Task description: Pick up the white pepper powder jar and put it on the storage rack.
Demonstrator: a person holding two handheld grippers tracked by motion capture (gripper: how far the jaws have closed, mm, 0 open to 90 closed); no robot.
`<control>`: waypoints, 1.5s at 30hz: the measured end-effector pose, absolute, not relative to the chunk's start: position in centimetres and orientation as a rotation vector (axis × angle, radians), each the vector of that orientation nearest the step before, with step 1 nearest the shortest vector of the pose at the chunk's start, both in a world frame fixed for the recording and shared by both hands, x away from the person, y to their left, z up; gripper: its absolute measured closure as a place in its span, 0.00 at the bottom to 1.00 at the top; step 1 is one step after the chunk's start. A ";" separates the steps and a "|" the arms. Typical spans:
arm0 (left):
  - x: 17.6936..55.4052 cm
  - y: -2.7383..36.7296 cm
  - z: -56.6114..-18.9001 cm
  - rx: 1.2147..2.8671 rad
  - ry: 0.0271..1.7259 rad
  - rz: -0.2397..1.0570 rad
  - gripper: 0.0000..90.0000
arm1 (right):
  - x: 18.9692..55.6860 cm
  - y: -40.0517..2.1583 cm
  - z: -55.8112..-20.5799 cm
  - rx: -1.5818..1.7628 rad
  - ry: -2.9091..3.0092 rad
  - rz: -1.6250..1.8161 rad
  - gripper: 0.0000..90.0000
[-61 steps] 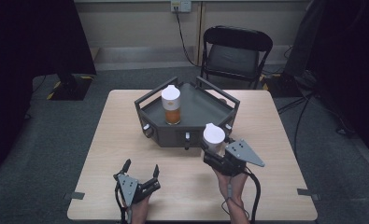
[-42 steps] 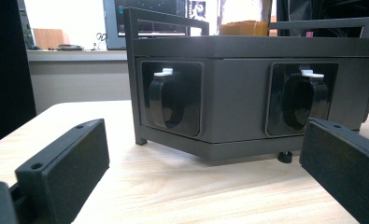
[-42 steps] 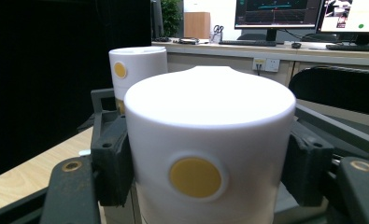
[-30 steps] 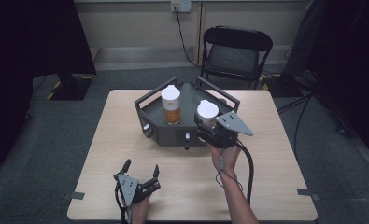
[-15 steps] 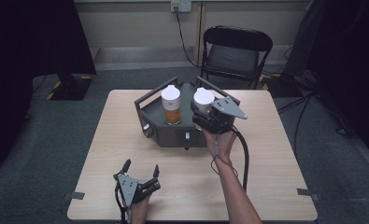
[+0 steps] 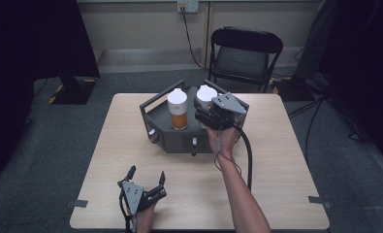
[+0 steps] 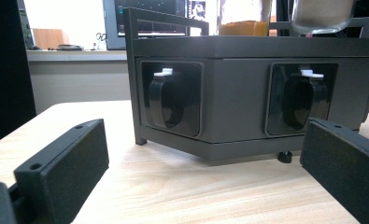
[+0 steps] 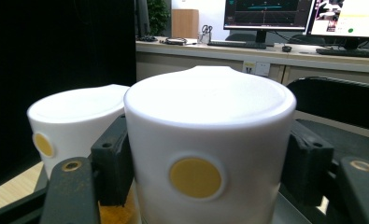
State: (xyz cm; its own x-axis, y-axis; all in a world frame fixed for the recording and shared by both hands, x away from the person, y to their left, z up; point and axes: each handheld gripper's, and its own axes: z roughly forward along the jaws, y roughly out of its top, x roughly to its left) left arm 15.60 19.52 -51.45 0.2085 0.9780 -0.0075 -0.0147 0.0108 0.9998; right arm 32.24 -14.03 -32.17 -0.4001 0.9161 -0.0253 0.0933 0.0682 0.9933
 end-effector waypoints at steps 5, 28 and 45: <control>15.6 19.5 -51.5 1.283 1.046 1.053 0.01 | 32.9 -14.0 -33.1 1.045 1.602 1.433 0.34; 15.6 19.6 -51.5 1.284 1.045 1.052 0.01 | 33.4 -14.1 -34.2 1.072 1.624 1.430 0.34; 15.6 19.6 -51.5 1.284 1.044 1.052 0.01 | 33.3 -13.8 -34.5 1.075 1.608 1.426 0.33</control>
